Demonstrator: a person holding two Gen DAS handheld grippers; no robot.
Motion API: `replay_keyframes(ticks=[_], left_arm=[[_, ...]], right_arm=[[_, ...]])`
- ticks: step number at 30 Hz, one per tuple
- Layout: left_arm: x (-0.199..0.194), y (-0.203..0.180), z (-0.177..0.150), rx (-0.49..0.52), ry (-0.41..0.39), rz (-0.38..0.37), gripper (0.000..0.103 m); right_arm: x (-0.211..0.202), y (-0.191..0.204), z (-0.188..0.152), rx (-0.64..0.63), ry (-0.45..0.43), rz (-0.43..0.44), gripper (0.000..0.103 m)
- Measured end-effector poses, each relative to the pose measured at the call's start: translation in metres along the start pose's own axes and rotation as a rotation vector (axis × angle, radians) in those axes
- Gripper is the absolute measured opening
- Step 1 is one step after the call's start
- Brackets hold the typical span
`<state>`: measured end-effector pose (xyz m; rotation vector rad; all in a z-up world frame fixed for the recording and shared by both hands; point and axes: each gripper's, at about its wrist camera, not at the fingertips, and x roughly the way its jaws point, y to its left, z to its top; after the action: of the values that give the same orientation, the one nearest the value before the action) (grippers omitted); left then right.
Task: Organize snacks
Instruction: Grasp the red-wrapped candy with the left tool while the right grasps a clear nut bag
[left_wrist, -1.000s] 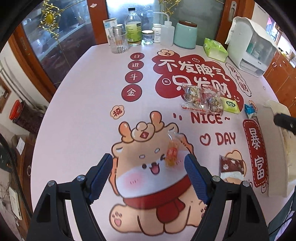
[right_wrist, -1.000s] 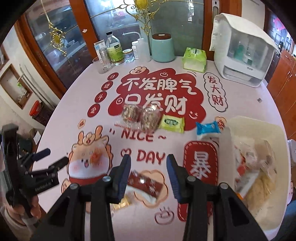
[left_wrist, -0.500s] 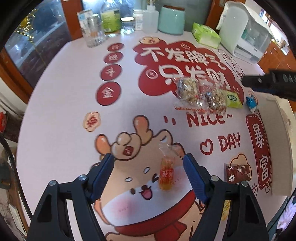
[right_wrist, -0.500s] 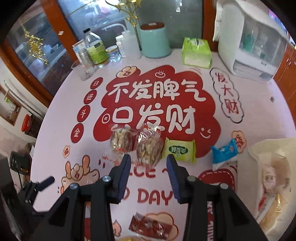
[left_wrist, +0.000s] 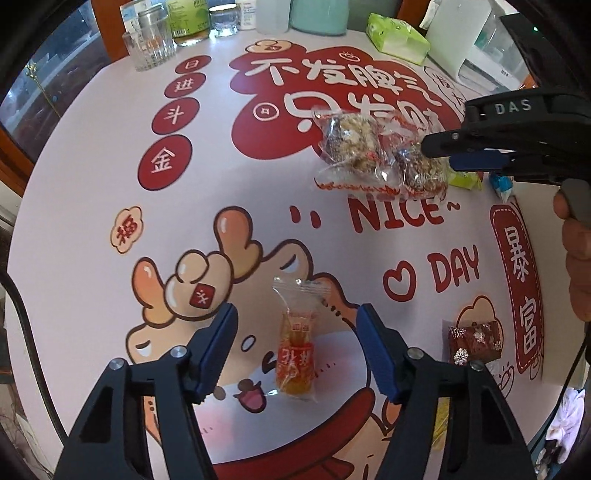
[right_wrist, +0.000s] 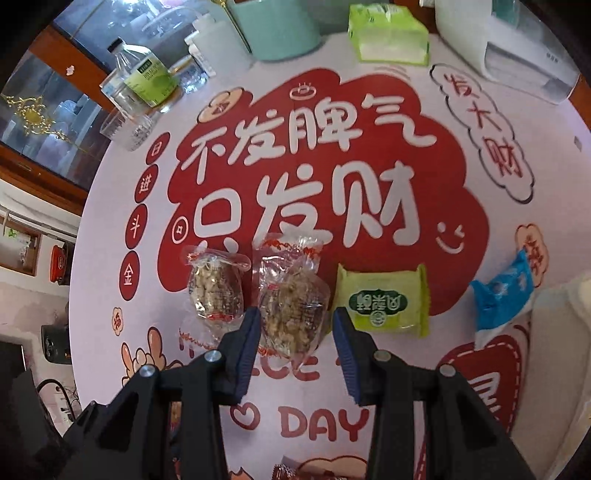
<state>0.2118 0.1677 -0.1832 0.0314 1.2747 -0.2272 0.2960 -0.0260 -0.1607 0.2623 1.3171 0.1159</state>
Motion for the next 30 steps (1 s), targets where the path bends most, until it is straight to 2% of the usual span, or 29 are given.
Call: replay_keyframes(ticks=[8, 16, 18, 23, 30], left_arm=[[0.010, -0.004, 0.000, 0.000, 0.025, -0.003, 0.057], [0.013, -0.005, 0.001, 0.007, 0.030, 0.003, 0.053], [0.014, -0.007, 0.003, 0.013, 0.025, 0.016, 0.046], [0.013, -0.009, 0.002, 0.021, 0.014, 0.033, 0.021], [0.005, 0.002, -0.007, -0.001, -0.002, 0.007, 0.017]], right_arm=[[0.020, 0.004, 0.003, 0.013, 0.039, 0.017, 0.041], [0.030, 0.013, 0.007, 0.004, 0.033, 0.008, 0.042], [0.031, 0.015, 0.005, -0.011, 0.026, -0.003, 0.041], [0.028, 0.018, 0.000, -0.038, 0.005, -0.026, 0.039], [0.016, 0.008, -0.017, -0.036, -0.024, -0.036, 0.037]])
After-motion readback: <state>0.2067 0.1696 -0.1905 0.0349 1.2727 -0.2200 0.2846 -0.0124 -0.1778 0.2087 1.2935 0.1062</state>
